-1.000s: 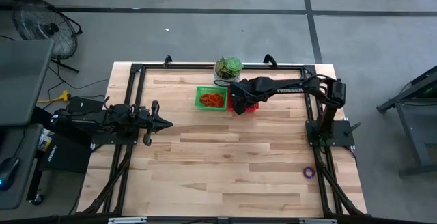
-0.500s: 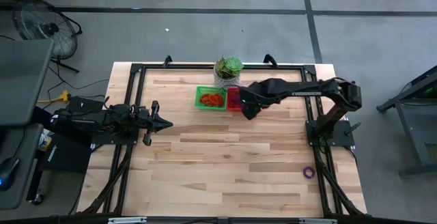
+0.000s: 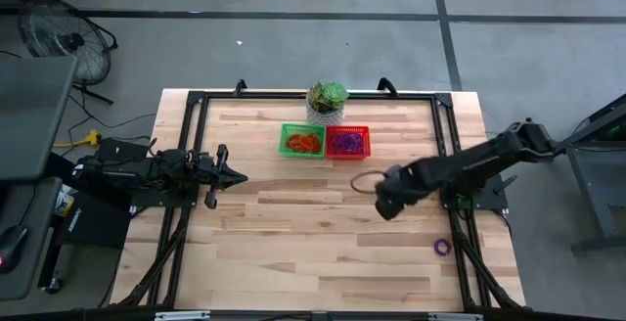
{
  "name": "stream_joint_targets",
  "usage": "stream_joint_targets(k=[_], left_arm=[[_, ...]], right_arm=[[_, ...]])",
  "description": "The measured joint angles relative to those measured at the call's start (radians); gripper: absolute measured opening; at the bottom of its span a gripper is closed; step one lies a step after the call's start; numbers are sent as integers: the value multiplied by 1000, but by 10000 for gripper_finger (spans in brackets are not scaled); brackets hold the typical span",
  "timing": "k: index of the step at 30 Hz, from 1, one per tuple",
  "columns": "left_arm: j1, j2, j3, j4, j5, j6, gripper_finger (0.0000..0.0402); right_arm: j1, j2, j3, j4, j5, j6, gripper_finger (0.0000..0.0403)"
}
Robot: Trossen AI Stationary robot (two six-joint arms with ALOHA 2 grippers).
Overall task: Sort spring keychains
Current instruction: Put the purple spring keychain into the orange bin
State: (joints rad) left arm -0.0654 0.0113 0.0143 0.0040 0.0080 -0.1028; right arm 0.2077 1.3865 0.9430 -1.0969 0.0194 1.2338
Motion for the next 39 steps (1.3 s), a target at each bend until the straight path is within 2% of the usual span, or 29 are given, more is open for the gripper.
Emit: stream_joint_targets(k=[5,12,25,31,39], left_arm=[[0,0,0,0,0,0,0],[0,0,0,0,0,0,0],[0,0,0,0,0,0,0],[0,0,0,0,0,0,0],[0,0,0,0,0,0,0]], right_arm=[[144,-54,-114,107,-67,188,178],[315,-62,-185,183,-130,378,172],[613,-58,-194,197,-97,759,167],[703,-46,-193,195,-124,874,167],[760,42,-193,197,-207,925,167]])
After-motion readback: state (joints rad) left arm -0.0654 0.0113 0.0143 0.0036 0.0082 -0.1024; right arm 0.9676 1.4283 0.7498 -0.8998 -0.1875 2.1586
